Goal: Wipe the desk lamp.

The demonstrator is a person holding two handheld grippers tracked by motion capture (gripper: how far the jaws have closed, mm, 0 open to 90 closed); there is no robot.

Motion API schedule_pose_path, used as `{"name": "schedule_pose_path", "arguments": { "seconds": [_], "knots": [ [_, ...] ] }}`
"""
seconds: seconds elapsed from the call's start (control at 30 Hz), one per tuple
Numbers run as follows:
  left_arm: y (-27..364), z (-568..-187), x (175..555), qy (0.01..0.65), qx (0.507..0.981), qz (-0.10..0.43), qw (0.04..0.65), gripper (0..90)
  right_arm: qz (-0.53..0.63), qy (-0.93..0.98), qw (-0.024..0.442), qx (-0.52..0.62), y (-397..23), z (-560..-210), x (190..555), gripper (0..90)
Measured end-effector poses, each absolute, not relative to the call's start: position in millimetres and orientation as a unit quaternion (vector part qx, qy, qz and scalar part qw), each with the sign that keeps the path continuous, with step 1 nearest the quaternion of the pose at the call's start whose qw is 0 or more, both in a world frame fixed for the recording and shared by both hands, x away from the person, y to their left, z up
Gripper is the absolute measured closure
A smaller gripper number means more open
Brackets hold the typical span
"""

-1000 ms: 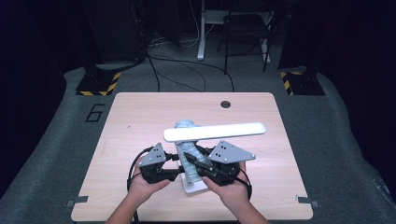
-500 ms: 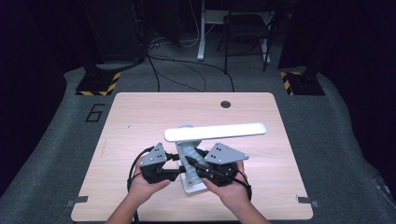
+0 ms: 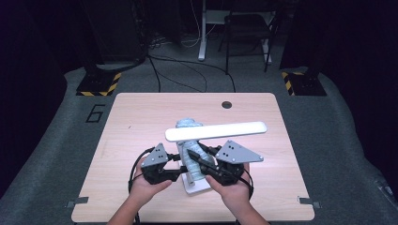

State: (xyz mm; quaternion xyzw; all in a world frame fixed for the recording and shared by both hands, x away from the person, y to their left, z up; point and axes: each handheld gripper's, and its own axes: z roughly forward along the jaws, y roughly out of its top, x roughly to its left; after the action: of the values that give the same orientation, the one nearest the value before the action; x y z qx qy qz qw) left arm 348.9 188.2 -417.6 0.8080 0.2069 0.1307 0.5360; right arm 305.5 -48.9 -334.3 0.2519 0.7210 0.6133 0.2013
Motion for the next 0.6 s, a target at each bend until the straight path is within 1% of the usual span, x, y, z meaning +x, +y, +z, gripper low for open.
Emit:
{"name": "schedule_pose_path", "arguments": {
  "seconds": [0.33,0.6],
  "knots": [
    [186.9,-417.3,347.4,0.211,0.808,0.13,0.535,53.0,0.623,0.692,0.218,0.291,-69.7,-341.6,306.0,69.5],
    [187.1,-417.3,347.1,0.212,0.807,0.134,0.534,52.9,0.619,0.67,0.231,0.339,-97.9,-348.7,312.0,69.4]
  ]
}}
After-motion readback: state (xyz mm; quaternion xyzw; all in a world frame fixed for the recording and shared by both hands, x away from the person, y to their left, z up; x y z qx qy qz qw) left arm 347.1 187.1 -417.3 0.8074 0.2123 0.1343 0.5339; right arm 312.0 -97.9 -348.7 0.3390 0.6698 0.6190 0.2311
